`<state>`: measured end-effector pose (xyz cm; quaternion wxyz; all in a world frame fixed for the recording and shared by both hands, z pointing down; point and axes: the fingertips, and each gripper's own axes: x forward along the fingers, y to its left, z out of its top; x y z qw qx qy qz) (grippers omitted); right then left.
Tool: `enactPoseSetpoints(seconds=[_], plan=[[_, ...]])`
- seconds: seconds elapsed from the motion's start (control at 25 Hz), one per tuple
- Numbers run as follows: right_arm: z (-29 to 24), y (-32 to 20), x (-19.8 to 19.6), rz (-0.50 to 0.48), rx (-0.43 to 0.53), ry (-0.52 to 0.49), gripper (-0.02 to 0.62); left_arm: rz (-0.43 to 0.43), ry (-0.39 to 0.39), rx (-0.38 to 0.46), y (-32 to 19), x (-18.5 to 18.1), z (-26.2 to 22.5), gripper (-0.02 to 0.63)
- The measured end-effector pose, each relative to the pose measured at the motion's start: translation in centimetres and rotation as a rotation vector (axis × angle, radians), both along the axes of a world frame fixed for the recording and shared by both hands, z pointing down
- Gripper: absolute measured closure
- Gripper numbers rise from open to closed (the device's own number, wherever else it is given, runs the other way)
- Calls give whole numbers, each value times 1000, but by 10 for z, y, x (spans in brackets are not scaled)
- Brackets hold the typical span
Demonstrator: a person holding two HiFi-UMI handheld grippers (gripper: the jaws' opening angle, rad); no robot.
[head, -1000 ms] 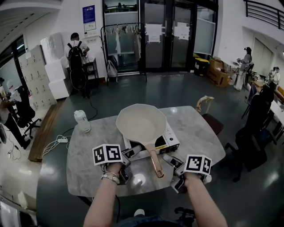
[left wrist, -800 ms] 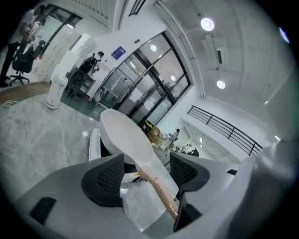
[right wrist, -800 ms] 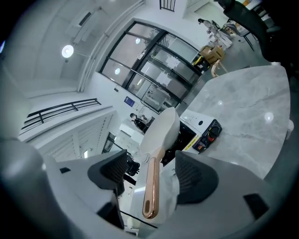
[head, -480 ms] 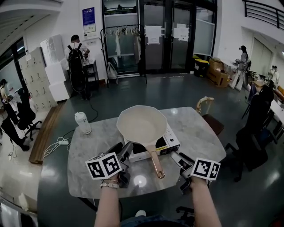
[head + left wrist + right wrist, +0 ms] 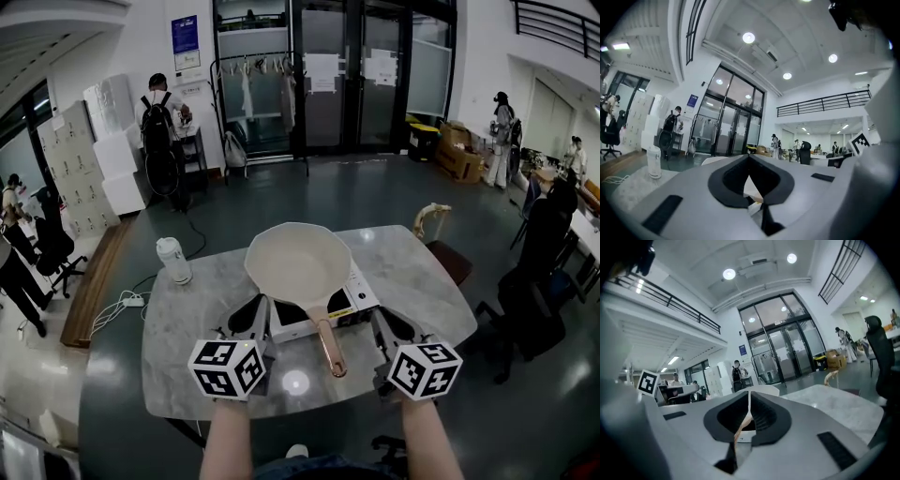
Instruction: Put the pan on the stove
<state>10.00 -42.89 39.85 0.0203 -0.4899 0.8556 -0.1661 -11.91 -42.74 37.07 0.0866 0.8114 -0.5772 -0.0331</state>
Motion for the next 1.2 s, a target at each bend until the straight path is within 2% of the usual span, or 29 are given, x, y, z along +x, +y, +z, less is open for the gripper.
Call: enactPoseSetpoints(seconds=[0.16, 0.32, 0.48, 0.84, 1.2], plan=[[-10, 2, -1, -8, 113, 103, 566, 0, -82, 73, 2, 6, -9, 595], [-28, 3, 0, 2, 250, 159, 566, -11, -165, 179, 6, 9, -22, 595], [-44, 3, 1, 26, 349, 194, 568, -16, -184, 241, 9, 7, -35, 595], [-69, 3, 1, 3, 426, 279, 569, -37, -195, 298, 8, -1, -60, 595], [-81, 2, 7, 6, 428, 293, 571, -37, -191, 294, 7, -3, -64, 595]])
